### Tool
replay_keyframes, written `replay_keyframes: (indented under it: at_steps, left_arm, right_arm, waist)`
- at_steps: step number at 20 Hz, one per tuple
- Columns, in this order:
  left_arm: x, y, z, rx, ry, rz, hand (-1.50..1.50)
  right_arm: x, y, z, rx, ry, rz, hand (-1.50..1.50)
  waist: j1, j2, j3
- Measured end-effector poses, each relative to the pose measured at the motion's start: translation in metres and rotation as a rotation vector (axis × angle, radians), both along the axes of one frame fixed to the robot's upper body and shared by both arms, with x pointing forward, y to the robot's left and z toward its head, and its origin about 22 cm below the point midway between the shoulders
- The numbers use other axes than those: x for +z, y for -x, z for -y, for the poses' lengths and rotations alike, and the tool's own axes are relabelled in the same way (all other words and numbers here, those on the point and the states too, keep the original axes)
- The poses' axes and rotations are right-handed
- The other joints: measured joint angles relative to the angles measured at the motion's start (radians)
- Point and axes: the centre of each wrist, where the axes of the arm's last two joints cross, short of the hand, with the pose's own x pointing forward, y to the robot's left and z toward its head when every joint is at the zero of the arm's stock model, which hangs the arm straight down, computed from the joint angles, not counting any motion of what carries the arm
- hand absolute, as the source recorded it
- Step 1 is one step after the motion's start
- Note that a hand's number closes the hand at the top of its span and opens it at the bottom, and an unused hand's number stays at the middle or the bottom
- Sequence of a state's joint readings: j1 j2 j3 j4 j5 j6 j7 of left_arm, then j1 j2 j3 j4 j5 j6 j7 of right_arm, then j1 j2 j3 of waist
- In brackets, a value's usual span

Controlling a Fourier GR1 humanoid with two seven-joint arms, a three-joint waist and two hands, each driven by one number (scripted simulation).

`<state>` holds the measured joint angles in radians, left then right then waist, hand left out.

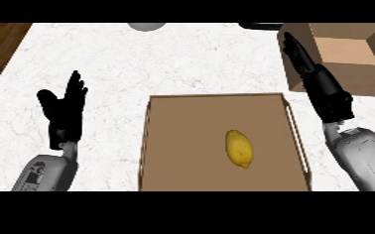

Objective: Pick the lemon from the tray and place it in the cardboard box

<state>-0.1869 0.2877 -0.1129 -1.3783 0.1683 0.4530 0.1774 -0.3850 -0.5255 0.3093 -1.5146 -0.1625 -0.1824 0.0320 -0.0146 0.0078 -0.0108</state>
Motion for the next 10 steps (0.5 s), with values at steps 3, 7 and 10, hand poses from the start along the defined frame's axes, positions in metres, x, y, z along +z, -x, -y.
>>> replay_keyframes:
  at_steps: [3,7,10]
  left_arm:
    - [0.005,0.001,-0.003,-0.099,-0.06,0.051,0.0]
    - [0.029,-0.003,-0.003,-0.313,-0.203,0.175,0.0]
    - [0.037,-0.001,-0.009,-0.447,-0.245,0.227,0.0]
  right_arm:
    - [0.024,0.006,0.006,-0.006,-0.022,0.059,-1.5]
    - [0.067,0.012,0.019,-0.009,0.009,0.171,-1.5]
    - [0.079,0.028,0.044,-0.049,0.103,0.174,-1.5]
  waist:
    - [-0.003,-0.009,0.005]
    - [-0.038,-0.027,0.006]
    - [-0.04,-0.023,0.008]
